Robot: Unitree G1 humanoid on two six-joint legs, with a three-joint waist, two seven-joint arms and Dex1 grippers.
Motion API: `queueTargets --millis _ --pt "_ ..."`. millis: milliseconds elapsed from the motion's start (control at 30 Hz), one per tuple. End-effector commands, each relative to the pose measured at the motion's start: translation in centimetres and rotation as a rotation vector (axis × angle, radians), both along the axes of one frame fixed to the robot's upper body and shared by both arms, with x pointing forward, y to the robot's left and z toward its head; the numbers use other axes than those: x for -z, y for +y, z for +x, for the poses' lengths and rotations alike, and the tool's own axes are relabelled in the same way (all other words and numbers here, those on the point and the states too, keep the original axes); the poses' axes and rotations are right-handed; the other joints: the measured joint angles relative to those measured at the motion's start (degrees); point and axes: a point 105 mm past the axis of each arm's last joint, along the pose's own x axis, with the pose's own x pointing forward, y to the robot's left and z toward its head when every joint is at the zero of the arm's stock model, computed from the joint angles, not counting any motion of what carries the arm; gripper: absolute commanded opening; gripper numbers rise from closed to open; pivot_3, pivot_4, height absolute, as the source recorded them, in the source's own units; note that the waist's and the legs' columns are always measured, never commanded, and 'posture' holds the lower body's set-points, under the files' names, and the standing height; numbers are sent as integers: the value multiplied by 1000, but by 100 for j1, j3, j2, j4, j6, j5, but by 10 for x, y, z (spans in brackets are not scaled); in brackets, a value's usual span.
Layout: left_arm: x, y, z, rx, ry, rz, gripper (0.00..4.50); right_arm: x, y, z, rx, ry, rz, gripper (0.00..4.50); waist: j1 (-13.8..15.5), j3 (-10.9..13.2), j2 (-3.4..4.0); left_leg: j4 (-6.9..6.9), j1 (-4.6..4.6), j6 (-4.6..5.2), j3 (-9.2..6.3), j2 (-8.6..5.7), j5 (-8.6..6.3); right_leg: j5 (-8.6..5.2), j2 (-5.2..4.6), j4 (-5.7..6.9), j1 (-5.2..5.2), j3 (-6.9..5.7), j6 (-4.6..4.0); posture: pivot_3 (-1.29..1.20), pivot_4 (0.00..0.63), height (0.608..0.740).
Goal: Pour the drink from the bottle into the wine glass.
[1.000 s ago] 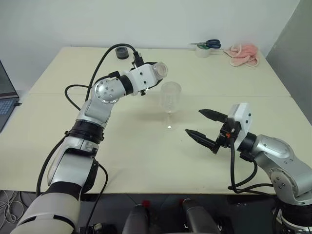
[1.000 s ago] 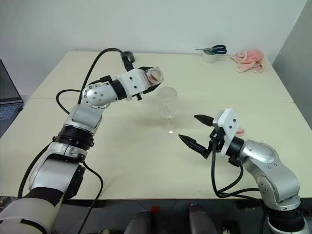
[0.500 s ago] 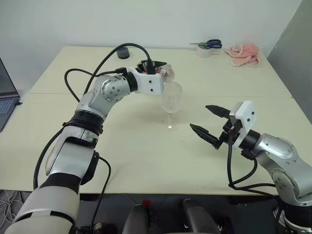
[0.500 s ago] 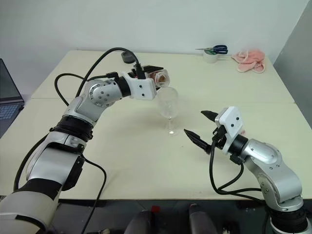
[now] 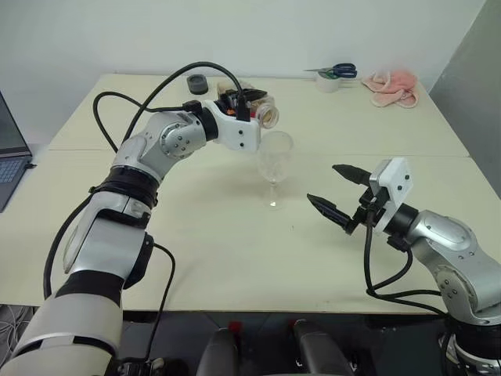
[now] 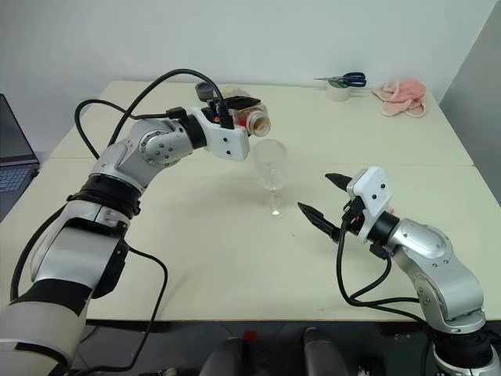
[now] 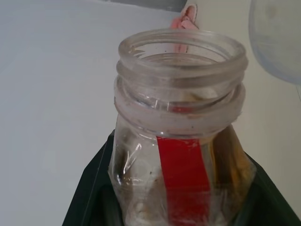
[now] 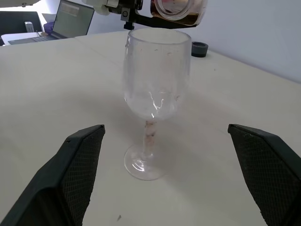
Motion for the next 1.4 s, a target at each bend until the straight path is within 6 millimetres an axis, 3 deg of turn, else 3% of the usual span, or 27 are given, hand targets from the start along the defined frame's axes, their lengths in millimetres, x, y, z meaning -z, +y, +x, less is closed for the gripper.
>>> queueTargets --millis 33,1400 --pt "-27 -4 -5 28 -99 -11 1824 -15 -3 -1 10 -72 -2 4500 0 0 0 0 0 0 0 0 0 0 0 2 0 0 0 0 150 740" --pt "-32 -3 -3 23 -164 53 1824 -28 -3 6 22 -115 3 4500 0 0 0 7 2 0 0 -4 1 2 -6 17 0 -4 -1 0 150 740"
